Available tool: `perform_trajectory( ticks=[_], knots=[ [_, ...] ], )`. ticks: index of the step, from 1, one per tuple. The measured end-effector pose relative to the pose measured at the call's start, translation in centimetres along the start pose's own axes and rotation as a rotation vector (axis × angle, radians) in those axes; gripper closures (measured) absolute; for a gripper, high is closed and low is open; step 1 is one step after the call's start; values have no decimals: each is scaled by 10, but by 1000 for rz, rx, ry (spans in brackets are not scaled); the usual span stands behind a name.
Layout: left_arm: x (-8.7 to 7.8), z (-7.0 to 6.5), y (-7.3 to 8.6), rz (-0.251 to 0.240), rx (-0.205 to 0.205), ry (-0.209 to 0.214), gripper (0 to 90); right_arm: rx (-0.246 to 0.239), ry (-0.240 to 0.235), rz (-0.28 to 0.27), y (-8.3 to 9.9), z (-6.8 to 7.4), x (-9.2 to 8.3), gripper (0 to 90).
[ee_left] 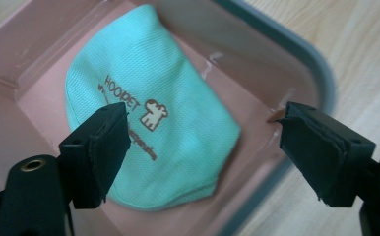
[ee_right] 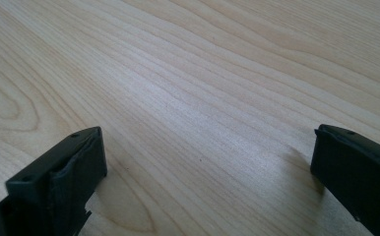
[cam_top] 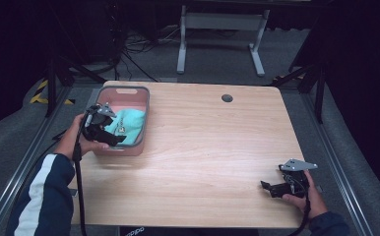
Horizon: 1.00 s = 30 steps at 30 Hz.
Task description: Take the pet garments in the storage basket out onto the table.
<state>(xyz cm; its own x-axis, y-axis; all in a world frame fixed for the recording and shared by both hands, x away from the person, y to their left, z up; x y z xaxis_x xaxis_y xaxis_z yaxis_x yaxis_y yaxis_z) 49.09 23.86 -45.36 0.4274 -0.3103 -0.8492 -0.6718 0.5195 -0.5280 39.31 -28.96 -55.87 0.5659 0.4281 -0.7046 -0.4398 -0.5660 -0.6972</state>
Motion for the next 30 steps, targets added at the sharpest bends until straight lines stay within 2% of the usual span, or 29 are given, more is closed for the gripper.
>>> perform_trajectory(
  ticks=[2,4,7,9,13,17,19,20,23,25,26,27,29,30],
  knots=[
    [5,4,-4,14,-6,-2,198,0,0,0,0,0,0,7],
    [13,7,-8,61,-8,5,196,1,1,1,0,0,0,7],
    [27,11,-12,104,-25,-6,196,3,3,0,0,0,0,7],
    [36,13,-12,126,-42,0,196,4,3,0,0,0,0,7],
    [54,17,-7,205,-44,-6,208,7,6,2,0,0,0,7],
    [66,23,-4,270,-52,-35,210,17,10,1,0,1,-1,7],
    [72,30,-3,302,-51,-71,239,17,10,1,0,1,-1,7],
    [72,30,-3,302,-51,-71,246,17,10,1,0,1,-1,7],
    [79,32,1,345,-81,-50,260,17,10,1,0,1,-1,7],
    [86,35,3,380,-98,-67,270,18,10,1,0,1,-1,7],
    [86,35,3,380,-98,-67,274,18,10,1,0,1,-1,7],
    [87,34,5,398,-117,-62,274,17,9,1,0,1,-1,7],
    [87,35,4,408,-127,-55,299,17,9,1,0,1,-1,7],
    [87,34,5,418,-144,-36,307,17,9,1,0,1,-1,7]
  ],
)
Point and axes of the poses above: each handheld gripper's, and its own axes: x roughly forward along the jaws, y roughly out of its underside, z roughly to its left, the point moved 10 cm from there along x, roughly forward along the jaws, and after that the axes turned 11 degrees about -x, right-handed, at the moved point
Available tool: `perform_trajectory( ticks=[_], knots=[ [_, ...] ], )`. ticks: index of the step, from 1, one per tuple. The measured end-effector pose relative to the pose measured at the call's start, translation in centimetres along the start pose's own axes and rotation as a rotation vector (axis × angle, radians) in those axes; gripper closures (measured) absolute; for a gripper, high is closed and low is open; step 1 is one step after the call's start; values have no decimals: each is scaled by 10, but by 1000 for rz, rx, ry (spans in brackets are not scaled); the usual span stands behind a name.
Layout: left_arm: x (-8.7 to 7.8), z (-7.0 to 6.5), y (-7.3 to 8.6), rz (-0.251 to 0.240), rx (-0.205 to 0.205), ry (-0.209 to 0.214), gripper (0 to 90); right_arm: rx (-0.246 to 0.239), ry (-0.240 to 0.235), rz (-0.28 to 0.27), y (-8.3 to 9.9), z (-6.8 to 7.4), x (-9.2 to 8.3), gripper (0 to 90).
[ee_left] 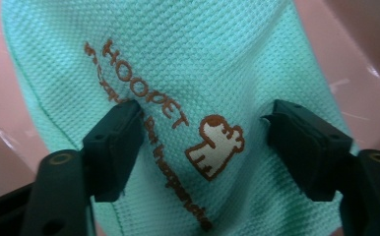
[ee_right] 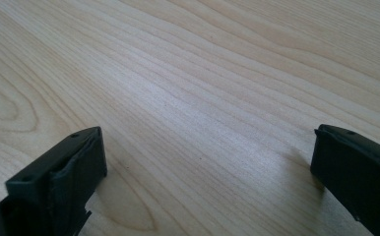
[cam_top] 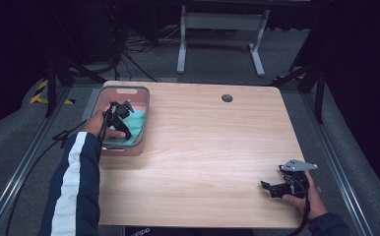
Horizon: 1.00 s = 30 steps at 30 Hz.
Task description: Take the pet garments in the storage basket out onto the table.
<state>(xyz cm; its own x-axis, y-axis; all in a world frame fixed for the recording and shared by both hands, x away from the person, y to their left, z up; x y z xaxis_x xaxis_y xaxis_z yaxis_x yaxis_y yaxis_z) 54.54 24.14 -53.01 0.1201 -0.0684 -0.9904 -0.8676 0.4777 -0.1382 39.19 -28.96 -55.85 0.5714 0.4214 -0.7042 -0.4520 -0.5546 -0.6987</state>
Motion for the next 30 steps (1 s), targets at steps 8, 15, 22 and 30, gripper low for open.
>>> perform_trajectory(
  ticks=[8,15,22,30],
  knots=[
    [-2,-8,4,21,-39,80,660,0,-1,-1,0,0,0,7],
    [-7,-11,5,9,-19,60,755,-3,-1,0,0,0,0,7],
    [-26,-10,-3,-103,-25,18,765,-1,2,1,0,0,0,7],
    [-51,-18,-7,-226,-29,29,766,2,1,-1,0,0,0,7]
  ],
)
Point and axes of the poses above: each handheld gripper's, and its own axes: x roughly forward along the jaws, y roughly out of its underside, z roughly to its left, the point moved 10 cm from there along x, roughly forward along the jaws, and after that the axes turned 11 degrees about -x, right-handed, at the moved point
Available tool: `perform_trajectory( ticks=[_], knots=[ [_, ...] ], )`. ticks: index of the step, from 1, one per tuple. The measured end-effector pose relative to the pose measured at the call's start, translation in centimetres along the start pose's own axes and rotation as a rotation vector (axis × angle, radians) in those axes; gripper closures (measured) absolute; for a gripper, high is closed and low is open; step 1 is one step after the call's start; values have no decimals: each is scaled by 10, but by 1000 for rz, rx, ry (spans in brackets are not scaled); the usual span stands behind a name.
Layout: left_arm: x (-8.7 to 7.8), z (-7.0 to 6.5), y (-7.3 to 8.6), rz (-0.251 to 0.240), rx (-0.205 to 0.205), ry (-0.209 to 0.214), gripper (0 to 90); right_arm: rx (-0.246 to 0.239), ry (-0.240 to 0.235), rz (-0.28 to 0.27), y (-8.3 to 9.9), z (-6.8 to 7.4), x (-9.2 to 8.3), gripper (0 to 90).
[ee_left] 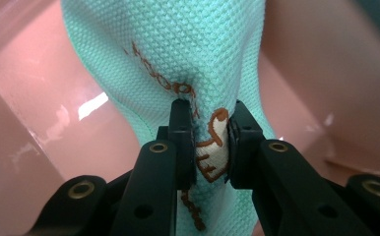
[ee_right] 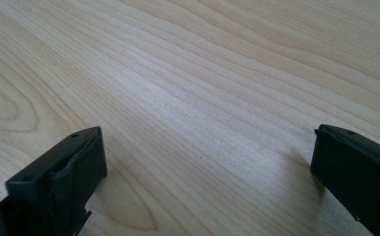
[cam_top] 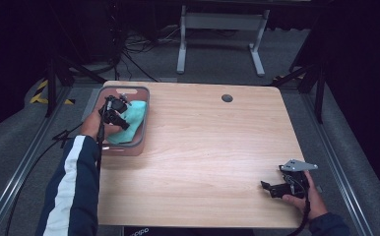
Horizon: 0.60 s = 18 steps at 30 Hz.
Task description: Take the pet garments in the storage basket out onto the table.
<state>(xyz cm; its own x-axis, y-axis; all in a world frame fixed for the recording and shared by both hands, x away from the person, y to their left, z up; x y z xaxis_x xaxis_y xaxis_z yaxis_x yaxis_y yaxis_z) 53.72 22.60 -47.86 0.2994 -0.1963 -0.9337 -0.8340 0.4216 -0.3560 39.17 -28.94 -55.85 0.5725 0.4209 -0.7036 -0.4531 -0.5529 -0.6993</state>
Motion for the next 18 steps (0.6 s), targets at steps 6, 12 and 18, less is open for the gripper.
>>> perform_trajectory(
  ticks=[6,12,18],
  knots=[
    [-20,-1,-1,-96,-3,0,767,-2,1,1,0,0,0,7],
    [-36,0,3,-173,-15,10,768,-1,1,1,0,0,0,7],
    [-53,-1,5,-245,-8,9,776,0,2,1,0,0,0,7]
  ],
)
Point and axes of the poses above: each handheld gripper's, and its own axes: x roughly forward along the jaws, y roughly out of its underside, z roughly to its left, the point moved 10 cm from there along x, roughly forward along the jaws, and after that the axes turned 11 degrees about -x, right-handed, at the moved point
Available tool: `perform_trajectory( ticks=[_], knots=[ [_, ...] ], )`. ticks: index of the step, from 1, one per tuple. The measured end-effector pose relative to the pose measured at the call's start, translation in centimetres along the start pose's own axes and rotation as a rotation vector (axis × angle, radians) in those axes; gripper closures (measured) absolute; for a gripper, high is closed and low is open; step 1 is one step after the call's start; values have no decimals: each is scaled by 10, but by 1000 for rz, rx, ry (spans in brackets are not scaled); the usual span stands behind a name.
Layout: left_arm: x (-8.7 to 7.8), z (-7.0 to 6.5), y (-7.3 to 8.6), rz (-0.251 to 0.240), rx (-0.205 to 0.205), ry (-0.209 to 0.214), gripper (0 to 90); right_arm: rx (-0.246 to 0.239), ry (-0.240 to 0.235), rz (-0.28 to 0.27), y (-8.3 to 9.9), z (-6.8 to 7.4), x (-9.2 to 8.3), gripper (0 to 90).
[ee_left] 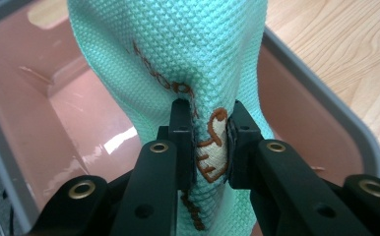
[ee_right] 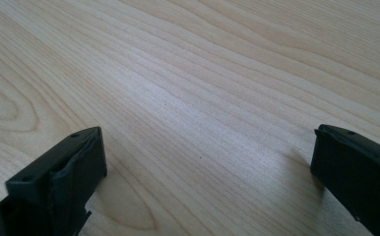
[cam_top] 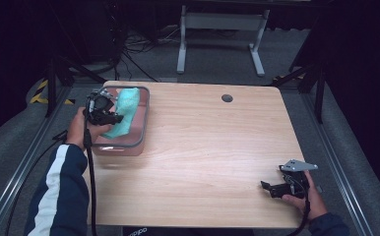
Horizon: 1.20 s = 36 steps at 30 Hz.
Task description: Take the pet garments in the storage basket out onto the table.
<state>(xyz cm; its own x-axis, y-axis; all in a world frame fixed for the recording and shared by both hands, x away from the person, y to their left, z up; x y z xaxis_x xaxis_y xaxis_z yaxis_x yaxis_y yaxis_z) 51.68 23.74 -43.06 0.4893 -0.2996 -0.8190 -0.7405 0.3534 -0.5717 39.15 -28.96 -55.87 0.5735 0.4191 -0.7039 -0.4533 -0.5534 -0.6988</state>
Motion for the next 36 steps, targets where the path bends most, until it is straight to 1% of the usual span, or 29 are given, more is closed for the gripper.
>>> perform_trajectory(
  ticks=[4,5,6,7,8,9,10,11,12,13,15,16,17,19,20,21,22,23,24,26,28,29,30,31,32,33,34,35,36],
  knots=[
    [-13,-4,-4,-39,16,4,777,0,0,0,0,0,0,7],
    [-13,-4,-4,-39,16,4,777,0,0,0,0,0,0,7],
    [-21,-7,-7,-62,28,4,777,0,0,0,0,0,0,7],
    [-21,-7,-7,-62,28,4,777,0,0,0,0,0,0,7],
    [-24,-9,-9,-75,30,3,778,0,0,0,0,0,0,7],
    [-27,-11,-10,-81,44,1,778,0,0,0,0,0,0,7],
    [-30,-14,-11,-83,55,10,778,0,0,0,0,0,0,7],
    [-33,-16,-12,-88,65,5,778,0,0,0,0,0,0,7],
    [-37,-22,-14,-93,74,20,778,0,0,0,0,0,0,7],
    [-37,-22,-14,-93,74,20,778,0,0,0,0,0,0,7],
    [-42,-26,-16,-102,100,18,778,0,0,0,0,0,0,7],
    [-45,-33,-17,-108,101,30,778,0,0,0,0,0,0,7],
    [-45,-33,-17,-108,101,30,778,0,0,0,0,0,0,7],
    [-50,-41,-19,-136,137,27,778,0,0,0,0,0,0,7],
    [-50,-41,-19,-136,137,27,778,0,0,0,0,0,0,7],
    [-51,-46,-19,-146,133,44,778,1,0,0,0,0,0,7],
    [-52,-50,-19,-145,144,53,777,0,0,0,0,0,0,7],
    [-54,-54,-18,-141,164,49,777,0,0,0,0,0,0,7],
    [-54,-54,-18,-141,164,49,777,0,0,0,0,0,0,7],
    [-55,-61,-18,-140,176,60,777,0,0,0,0,0,0,7],
    [-56,-67,-18,-130,207,51,777,0,0,0,0,0,0,7],
    [-56,-71,-18,-130,219,55,777,0,0,0,0,0,0,6],
    [-57,-78,-19,-132,231,63,777,0,0,0,0,0,0,7],
    [-57,-83,-19,-133,230,74,777,1,0,0,0,0,0,7],
    [-57,-87,-20,-132,245,77,777,0,0,0,0,0,0,7],
    [-57,-91,-20,-131,253,81,777,0,0,0,0,0,0,7],
    [-57,-91,-20,-131,253,81,777,0,0,0,0,0,0,7],
    [-57,-94,-20,-130,258,87,777,0,0,0,0,0,0,7],
    [-56,-100,-20,-128,273,98,776,0,0,0,0,0,0,7]
  ],
)
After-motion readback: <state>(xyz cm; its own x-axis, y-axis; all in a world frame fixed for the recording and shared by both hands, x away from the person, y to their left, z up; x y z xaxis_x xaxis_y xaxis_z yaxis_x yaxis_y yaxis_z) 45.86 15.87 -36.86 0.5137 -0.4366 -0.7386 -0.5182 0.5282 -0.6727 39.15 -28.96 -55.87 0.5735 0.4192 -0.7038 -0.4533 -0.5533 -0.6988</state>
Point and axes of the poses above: each handheld gripper's, and its own axes: x roughly forward along the jaws, y roughly out of its underside, z roughly to its left, the point moved 10 cm from there along x, roughly forward along the jaws, and after that the axes turned 11 degrees about -x, right-handed, at the moved point
